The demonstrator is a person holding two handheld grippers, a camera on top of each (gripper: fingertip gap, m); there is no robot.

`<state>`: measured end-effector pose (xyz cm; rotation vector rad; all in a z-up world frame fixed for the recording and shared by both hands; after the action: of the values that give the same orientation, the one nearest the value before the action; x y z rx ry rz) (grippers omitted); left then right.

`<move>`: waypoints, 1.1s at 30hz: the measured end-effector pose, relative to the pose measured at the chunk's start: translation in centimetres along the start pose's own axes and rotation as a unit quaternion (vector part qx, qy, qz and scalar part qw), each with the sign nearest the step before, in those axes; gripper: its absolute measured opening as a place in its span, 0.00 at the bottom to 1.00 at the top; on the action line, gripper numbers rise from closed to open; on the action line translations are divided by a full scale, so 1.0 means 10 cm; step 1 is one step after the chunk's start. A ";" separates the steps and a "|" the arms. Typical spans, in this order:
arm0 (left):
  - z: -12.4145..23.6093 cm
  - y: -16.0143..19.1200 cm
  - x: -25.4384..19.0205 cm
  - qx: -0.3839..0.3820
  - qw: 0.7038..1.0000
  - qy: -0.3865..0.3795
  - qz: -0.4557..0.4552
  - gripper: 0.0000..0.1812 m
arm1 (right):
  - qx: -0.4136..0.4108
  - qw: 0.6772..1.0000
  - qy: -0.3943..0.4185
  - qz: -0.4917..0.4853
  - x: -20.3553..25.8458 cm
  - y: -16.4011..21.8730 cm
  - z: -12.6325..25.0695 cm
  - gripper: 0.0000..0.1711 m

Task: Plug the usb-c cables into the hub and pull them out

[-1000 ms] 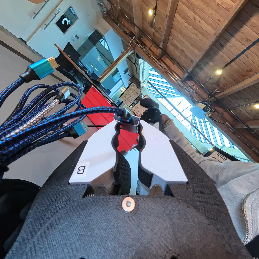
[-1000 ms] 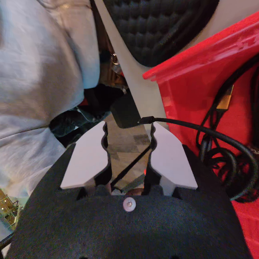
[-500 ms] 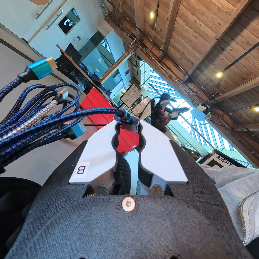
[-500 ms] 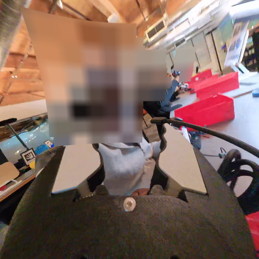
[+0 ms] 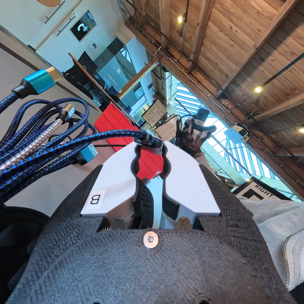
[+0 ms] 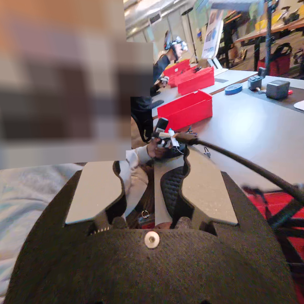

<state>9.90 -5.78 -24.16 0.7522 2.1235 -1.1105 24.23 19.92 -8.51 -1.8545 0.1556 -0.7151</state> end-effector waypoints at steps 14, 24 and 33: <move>-0.02 0.02 0.09 0.008 0.999 -0.039 -0.002 0.15 | 0.027 0.997 0.046 0.053 -0.17 0.31 -0.01 0.35; -0.05 0.03 0.20 0.021 0.996 -0.082 0.021 0.16 | 0.027 0.992 0.075 0.099 -0.27 0.52 -0.07 0.41; -0.09 0.22 0.26 0.115 0.983 -0.103 0.104 0.31 | -0.008 0.997 0.019 0.075 -0.18 0.52 -0.06 0.42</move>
<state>9.58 -3.44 -26.83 0.8997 1.7223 -1.2729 23.66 18.11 -13.70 -1.8233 0.3225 -0.6458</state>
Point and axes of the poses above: each gripper's, where its closed fingertips meet, z back along the fingers, y out of its underside, x = y × z across the jaws, the point moved 2 cm from there along z, back along the fingers, and after that the axes turned 15 degrees about -x, right-handed, at the moved point
